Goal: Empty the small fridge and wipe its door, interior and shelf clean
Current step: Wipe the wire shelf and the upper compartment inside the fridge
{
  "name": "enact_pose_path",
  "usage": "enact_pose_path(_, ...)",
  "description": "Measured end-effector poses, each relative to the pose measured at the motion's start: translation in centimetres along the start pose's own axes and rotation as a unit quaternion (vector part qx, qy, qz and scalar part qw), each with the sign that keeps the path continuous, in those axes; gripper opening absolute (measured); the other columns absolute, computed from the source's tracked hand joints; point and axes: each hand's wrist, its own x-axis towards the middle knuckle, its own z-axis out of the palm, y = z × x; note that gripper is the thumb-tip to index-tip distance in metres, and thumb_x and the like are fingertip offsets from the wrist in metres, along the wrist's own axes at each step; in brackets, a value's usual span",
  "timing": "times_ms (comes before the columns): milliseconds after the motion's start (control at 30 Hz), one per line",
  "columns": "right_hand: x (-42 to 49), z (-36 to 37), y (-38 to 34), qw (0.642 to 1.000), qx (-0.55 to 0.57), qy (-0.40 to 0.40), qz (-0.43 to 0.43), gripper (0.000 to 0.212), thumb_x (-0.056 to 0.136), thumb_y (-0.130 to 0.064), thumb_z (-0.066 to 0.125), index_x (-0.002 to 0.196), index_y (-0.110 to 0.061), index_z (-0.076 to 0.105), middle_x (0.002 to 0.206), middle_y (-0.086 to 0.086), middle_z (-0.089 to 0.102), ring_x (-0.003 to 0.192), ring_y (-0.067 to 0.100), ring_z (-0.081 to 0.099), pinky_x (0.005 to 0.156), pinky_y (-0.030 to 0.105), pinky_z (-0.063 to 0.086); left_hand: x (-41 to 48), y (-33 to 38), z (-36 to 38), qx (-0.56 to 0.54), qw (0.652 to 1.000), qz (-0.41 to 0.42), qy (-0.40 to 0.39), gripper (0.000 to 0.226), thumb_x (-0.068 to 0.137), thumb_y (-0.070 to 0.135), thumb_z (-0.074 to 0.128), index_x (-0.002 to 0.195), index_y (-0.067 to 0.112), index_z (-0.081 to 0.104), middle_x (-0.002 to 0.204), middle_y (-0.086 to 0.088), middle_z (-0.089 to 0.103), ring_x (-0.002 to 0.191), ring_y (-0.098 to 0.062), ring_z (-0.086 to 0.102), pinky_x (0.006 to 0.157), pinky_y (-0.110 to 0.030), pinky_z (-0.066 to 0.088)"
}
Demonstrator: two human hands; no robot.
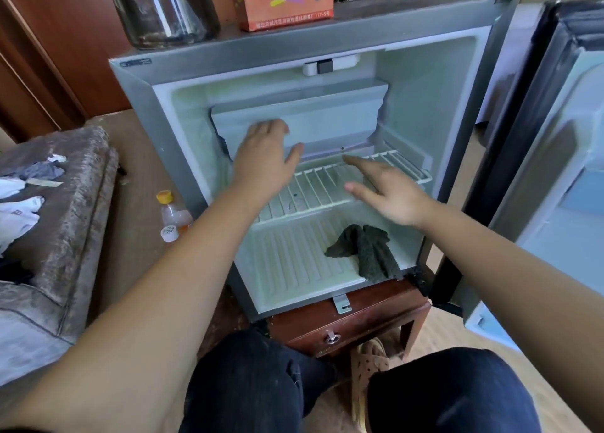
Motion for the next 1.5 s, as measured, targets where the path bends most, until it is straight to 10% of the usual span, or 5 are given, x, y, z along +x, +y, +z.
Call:
enact_pose_path(133,1.1,0.9,0.2,0.988,-0.057,0.104,0.102,0.05,0.1,-0.049,0.029,0.133,-0.02,0.052,0.131,0.005,0.058,0.121,0.026,0.052,0.087,0.034,0.043,5.3,-1.2,1.1,0.088,0.994,-0.062,0.032,0.049,0.099,0.033,0.045,0.133,-0.002,0.046,0.136,-0.02,0.048,0.129,-0.033,0.039,0.111,-0.037,0.024)
enact_pose_path(300,2.0,1.4,0.0,0.98,-0.094,0.11,0.137,0.061,0.09,-0.071,0.03,0.126,-0.03,0.057,0.129,-0.004,0.059,0.113,0.021,0.057,0.065,0.028,0.038,8.5,-2.0,1.9,0.154,0.978,-0.14,-0.015,0.062,0.104,0.045,0.026,0.132,-0.006,0.047,0.138,-0.024,0.045,0.129,-0.037,0.038,0.112,-0.042,0.023)
enact_pose_path(567,2.5,1.5,-0.9,0.96,-0.081,0.179,0.199,0.05,0.094,-0.064,0.028,0.113,-0.035,0.065,0.055,-0.011,0.044,0.067,0.017,0.05,0.046,0.023,0.022,10.5,-2.5,2.1,0.12,0.98,-0.157,0.008,0.061,0.101,0.045,0.032,0.13,-0.005,0.049,0.137,-0.022,0.048,0.13,-0.035,0.037,0.104,-0.04,0.032)
enact_pose_path(1067,4.0,1.7,-0.2,0.965,-0.096,0.172,0.174,0.043,0.1,-0.043,0.028,0.063,-0.027,0.044,0.055,-0.007,0.043,0.063,0.025,0.048,0.046,0.025,0.02,10.5,-2.5,2.6,0.129,0.975,-0.178,-0.003,0.056,0.099,0.041,0.03,0.133,0.0,0.047,0.14,-0.018,0.044,0.133,-0.032,0.033,0.104,-0.039,0.029)
enact_pose_path(1500,5.3,2.1,0.4,0.966,-0.093,0.183,0.159,0.039,0.099,-0.033,0.032,0.074,-0.016,0.058,0.062,0.0,0.047,0.063,0.028,0.045,0.048,0.026,0.022,10.4,-2.0,1.6,0.126,0.973,-0.185,-0.047,0.059,0.1,0.042,0.029,0.14,0.001,0.039,0.147,-0.016,0.039,0.137,-0.03,0.028,0.108,-0.037,0.027)
